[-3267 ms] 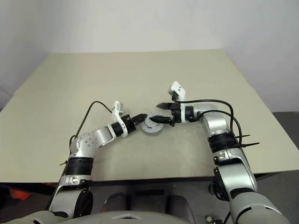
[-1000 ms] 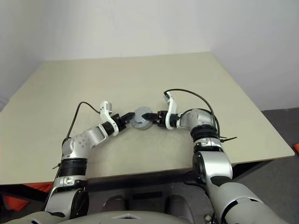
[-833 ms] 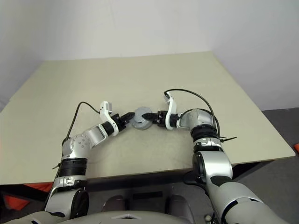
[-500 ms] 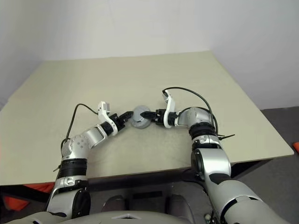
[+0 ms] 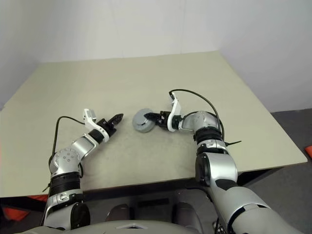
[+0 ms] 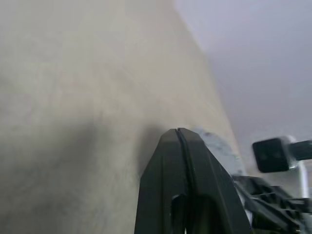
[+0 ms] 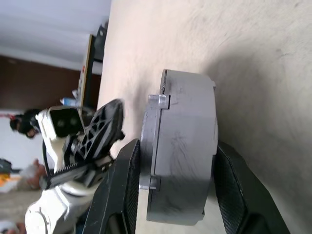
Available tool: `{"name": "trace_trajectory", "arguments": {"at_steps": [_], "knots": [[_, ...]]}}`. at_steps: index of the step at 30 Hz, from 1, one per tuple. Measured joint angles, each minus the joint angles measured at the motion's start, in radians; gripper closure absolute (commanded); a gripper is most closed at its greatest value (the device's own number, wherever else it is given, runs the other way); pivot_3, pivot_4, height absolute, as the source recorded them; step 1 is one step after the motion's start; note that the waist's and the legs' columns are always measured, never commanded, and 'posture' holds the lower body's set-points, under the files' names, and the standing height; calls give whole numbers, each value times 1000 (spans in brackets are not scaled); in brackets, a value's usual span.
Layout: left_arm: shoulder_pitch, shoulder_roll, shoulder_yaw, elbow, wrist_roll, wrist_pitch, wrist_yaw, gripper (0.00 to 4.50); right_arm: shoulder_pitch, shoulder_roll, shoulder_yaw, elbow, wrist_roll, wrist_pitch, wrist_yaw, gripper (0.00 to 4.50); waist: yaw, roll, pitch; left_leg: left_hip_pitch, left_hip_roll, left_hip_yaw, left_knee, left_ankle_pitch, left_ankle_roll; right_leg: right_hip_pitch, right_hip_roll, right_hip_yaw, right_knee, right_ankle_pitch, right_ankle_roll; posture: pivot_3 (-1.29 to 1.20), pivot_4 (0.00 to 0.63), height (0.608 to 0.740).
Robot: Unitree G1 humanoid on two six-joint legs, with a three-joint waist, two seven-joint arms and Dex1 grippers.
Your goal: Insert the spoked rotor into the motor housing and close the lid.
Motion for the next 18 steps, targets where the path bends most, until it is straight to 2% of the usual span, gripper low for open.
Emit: {"name": "trace_trajectory", "arguments": {"at_steps": [12,18], "knots": [[31,-5,-10,-19,-27,-7,29,4500,-7,10,-19,21,14,-26,-37,2482,0,0,0,0,0,0,0,1,-2,0,0,0,0,-1,1,0,0,740],[32,-6,-9,-21,-50,-8,39,4500,-26,15,-94,65,50,-21,-95,2482,1,0,0,0,0,0,0,1,-2,0,0,0,0,0,0,0,0,740]]}}
